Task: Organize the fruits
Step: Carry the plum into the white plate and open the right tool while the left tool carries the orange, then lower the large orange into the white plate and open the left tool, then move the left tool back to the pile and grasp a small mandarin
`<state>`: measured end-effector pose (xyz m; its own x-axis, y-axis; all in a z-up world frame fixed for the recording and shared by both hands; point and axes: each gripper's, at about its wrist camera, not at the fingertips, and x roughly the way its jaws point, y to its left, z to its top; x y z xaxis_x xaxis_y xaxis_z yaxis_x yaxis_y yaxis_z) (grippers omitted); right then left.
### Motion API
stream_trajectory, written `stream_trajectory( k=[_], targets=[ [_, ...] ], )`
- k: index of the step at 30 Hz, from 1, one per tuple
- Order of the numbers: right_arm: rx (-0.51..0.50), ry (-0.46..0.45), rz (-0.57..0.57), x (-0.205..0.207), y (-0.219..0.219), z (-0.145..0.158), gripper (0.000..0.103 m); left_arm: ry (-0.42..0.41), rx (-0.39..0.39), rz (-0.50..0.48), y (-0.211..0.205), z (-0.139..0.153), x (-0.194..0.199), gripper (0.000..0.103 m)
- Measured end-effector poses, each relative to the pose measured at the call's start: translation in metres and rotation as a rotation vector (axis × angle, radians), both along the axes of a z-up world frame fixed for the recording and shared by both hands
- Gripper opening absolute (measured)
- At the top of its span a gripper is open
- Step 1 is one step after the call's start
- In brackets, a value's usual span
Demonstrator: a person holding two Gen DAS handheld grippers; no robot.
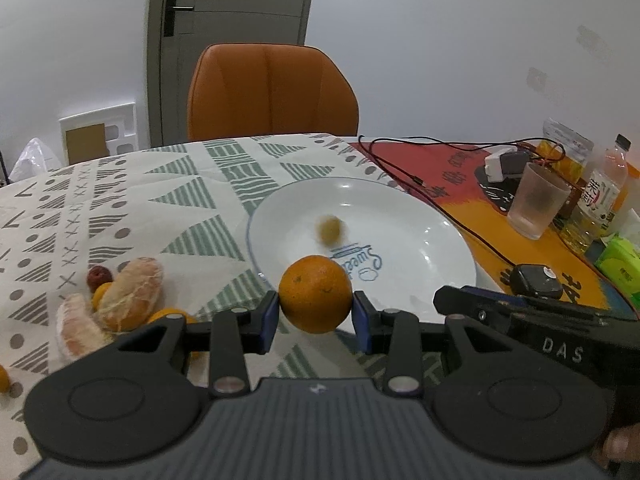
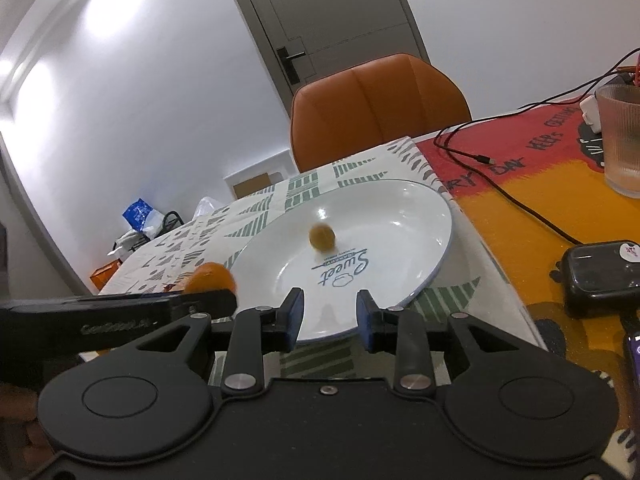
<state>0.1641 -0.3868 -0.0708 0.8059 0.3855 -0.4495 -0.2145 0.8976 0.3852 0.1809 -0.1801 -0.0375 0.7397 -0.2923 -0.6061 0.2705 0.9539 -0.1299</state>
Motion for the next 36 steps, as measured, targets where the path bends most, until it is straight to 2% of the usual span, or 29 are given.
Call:
stream_trajectory(
  k=[8,12,18,20,23,29,36],
  targets=[
    [0.006,0.007,0.017,-0.006,0.001,0.0,0.031,-0.038,0.008,0.025,-0.003,0.008,0.001,0.042],
    [0.011,0.017,0.022,-0.007,0.003,-0.001,0.031,-0.024,0.007,0.054,0.009,0.011,-0.002,0.045],
    [0.013,0.017,0.04,-0.007,0.012,0.001,0.036,-0.023,0.017,0.113,0.033,0.011,-0.013,0.061],
    [0.01,0.016,0.049,-0.008,0.016,0.002,0.038,-0.025,0.019,0.129,0.042,0.013,-0.016,0.071],
    [0.001,0.012,0.056,-0.01,0.023,0.004,0.044,-0.043,0.014,0.164,0.057,0.016,-0.023,0.082],
    [-0.011,-0.003,0.058,-0.015,0.035,0.011,0.057,-0.063,0.0,0.236,0.084,0.024,-0.033,0.092],
    [-0.027,-0.02,0.054,-0.021,0.047,0.016,0.076,-0.075,0.002,0.274,0.106,0.027,-0.046,0.095]
  ],
)
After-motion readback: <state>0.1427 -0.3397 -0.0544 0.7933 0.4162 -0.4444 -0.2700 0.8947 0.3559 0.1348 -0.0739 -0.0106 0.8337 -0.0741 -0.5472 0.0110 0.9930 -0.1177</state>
